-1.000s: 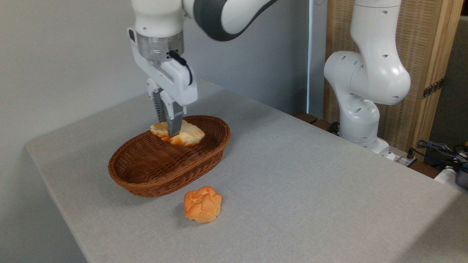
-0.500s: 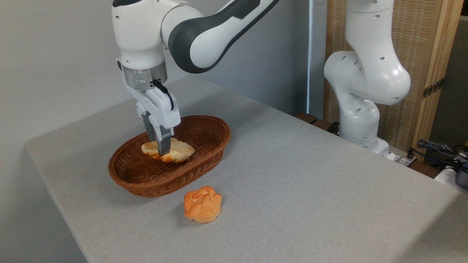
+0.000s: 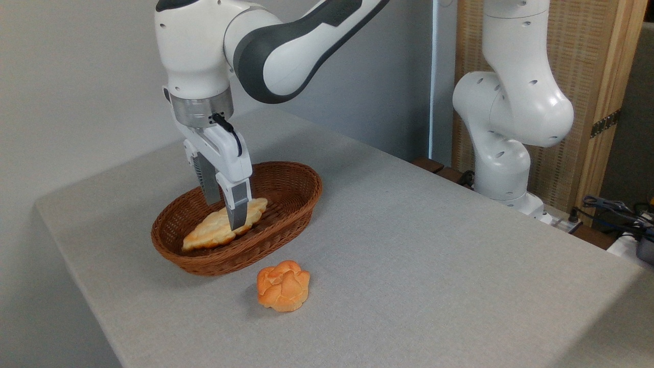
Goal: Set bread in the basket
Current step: 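Lower the bread slice into the basket and open the gripper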
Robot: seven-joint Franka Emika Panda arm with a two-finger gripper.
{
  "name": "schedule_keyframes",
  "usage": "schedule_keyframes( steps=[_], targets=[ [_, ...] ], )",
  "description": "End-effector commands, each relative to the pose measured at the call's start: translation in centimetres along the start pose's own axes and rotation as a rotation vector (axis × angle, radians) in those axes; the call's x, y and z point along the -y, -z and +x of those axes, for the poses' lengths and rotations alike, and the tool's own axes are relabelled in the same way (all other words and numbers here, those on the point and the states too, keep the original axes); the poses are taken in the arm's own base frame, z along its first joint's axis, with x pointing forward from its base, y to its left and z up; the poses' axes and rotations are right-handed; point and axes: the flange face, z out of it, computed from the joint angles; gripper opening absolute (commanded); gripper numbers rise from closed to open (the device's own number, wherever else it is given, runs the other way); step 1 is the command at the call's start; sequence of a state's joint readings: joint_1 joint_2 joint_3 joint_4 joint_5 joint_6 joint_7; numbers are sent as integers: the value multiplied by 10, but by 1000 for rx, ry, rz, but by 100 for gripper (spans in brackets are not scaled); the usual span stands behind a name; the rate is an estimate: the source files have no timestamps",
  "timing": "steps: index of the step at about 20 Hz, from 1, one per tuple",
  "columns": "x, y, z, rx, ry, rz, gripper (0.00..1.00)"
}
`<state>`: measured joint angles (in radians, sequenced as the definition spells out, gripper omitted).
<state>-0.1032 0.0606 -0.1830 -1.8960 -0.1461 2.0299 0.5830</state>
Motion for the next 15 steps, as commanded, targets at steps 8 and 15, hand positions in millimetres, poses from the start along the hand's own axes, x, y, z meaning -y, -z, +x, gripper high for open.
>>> schedule_keyframes(
  steps=[8, 15],
  targets=[
    [85, 85, -67, -34, 157, 184, 100],
    [97, 89, -85, 7, 173, 203, 100]
  ],
)
